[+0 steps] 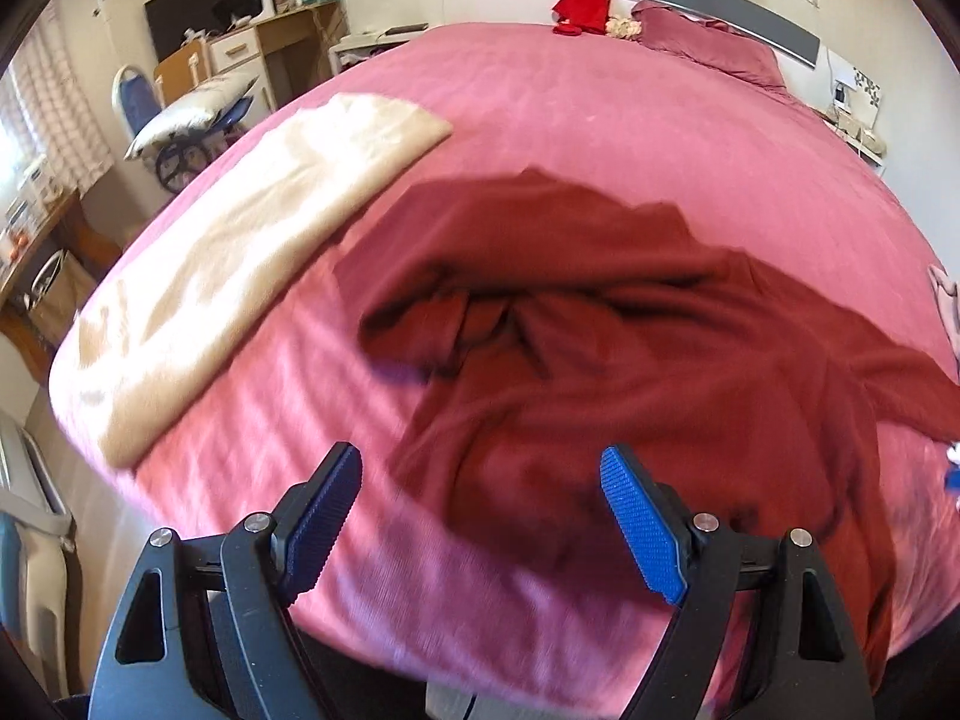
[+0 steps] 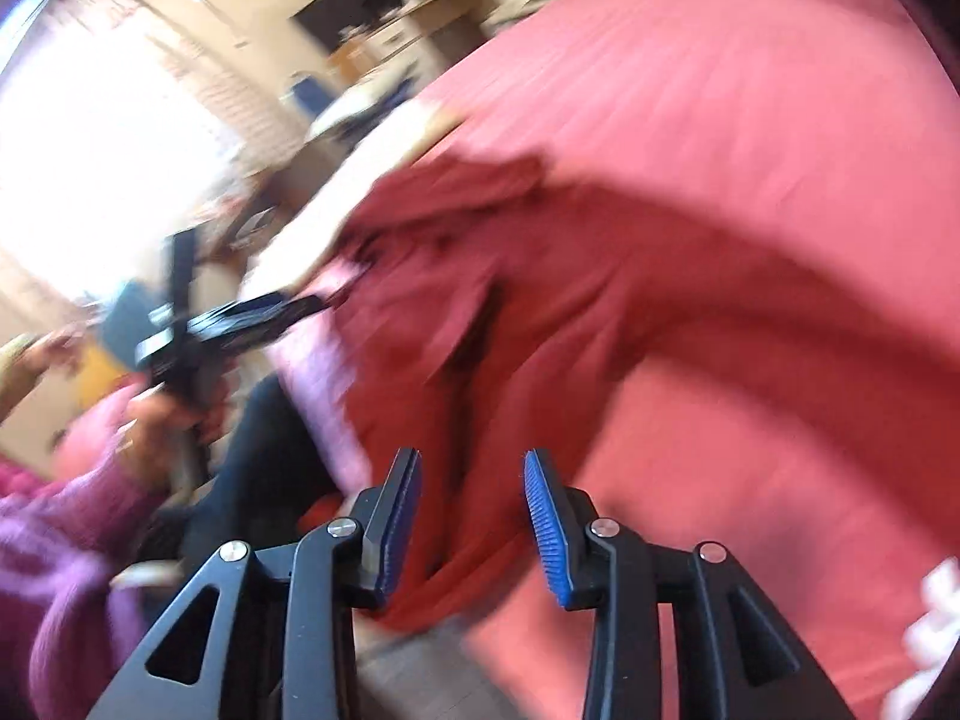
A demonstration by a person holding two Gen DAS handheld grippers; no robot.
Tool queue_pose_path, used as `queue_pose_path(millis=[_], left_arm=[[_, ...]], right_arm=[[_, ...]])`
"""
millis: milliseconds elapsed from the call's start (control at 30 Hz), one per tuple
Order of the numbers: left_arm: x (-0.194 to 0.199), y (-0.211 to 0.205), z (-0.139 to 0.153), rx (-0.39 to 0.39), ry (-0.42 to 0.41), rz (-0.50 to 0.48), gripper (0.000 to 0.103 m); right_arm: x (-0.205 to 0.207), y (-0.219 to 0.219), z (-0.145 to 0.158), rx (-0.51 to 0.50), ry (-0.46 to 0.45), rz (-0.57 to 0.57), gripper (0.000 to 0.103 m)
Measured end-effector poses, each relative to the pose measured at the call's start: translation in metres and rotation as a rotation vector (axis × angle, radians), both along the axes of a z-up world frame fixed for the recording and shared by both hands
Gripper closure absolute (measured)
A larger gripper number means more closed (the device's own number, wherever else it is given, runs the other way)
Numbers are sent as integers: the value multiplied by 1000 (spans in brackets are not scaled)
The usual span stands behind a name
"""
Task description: Fold clothes
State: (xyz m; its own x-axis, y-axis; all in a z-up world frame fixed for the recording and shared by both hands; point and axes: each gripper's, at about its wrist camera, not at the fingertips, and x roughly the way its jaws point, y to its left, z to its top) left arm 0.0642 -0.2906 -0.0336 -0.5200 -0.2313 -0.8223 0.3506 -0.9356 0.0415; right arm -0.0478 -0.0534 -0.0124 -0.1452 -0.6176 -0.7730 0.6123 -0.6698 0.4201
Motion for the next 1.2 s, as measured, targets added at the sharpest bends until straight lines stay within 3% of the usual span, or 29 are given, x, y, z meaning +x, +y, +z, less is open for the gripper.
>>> queue_pose_path(millis=[100,233,433,633,667,767,867,933,967,1000,1067,1133,1200], left_arm=[[-37,3,6,-76,-9,-21,19],[-76,4,3,-140,-23,-39,19],[-111,-1,-22,-189,-71,-72,19],[-97,-6,-40,-222,-80,-98,18],[-91,-6,-43,-226,-82,-102,18],[-73,-6,-52,-238,-90,-113,18],[-56,-6,-60,-251,-97,-124,18],[-50,-10,-62,-199,-112,-95,18],[-47,-12,-63,-169,-120,-79,18],[-45,-14,-64,-140,-128,-63,18],[-39,-18,-66,-80,-144,-31,18],[-36,-17,-64,-69,-147,-26,18],[-34,-14,-60,-61,-143,-29,18]], right_arm=[[-41,-32,2,115,72,-23,66],[-95,-90,-21,303,129,20,66],[-150,-149,-49,369,136,93,66],[-179,-177,-72,364,59,207,65],[-180,-183,-77,370,37,241,60],[-163,-197,-86,438,132,354,46],[-138,-208,-94,531,284,383,45],[-130,-209,-93,564,313,341,53],[-127,-210,-92,577,324,322,67],[-123,-208,-91,597,348,314,92],[-116,-203,-88,645,416,317,97],[-115,-190,-85,710,493,290,97],[-123,-169,-78,739,507,236,97]])
